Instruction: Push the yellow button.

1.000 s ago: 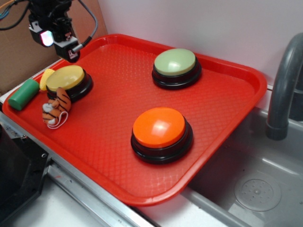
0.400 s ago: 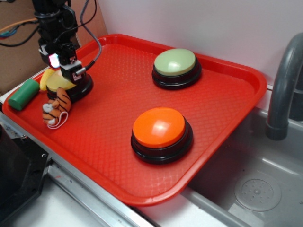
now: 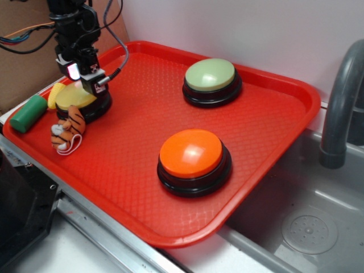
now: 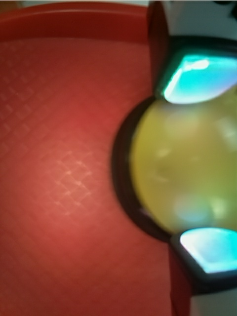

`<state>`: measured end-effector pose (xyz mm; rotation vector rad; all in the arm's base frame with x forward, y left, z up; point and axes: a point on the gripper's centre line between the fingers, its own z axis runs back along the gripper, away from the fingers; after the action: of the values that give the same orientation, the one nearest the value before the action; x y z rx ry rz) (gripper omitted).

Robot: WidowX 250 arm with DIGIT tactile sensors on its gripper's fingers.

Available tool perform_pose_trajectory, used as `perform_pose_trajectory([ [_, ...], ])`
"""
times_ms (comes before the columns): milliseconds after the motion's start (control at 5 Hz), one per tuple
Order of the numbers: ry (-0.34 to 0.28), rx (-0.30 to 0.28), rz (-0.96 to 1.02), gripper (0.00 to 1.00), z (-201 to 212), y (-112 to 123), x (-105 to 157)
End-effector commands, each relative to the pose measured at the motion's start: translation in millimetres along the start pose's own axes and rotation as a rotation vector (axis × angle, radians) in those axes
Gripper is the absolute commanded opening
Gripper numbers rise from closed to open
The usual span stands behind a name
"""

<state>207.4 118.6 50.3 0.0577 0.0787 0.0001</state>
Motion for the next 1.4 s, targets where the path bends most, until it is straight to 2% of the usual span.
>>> perform_pose_trajectory([
  [0, -0.057, 0.013, 0.106, 1.0, 73.7, 12.9, -8.0],
  [200, -0.015, 0.007, 0.131, 1.0, 77.4, 16.3, -5.6],
  [400, -0.06, 0.011, 0.136, 1.0, 88.4, 14.4, -7.3],
  [800, -0.073, 0.04, 0.13, 1.0, 114.0, 6.9, -8.9],
  [1200, -0.09, 0.041, 0.118, 1.0, 128.5, -0.8, -6.0],
])
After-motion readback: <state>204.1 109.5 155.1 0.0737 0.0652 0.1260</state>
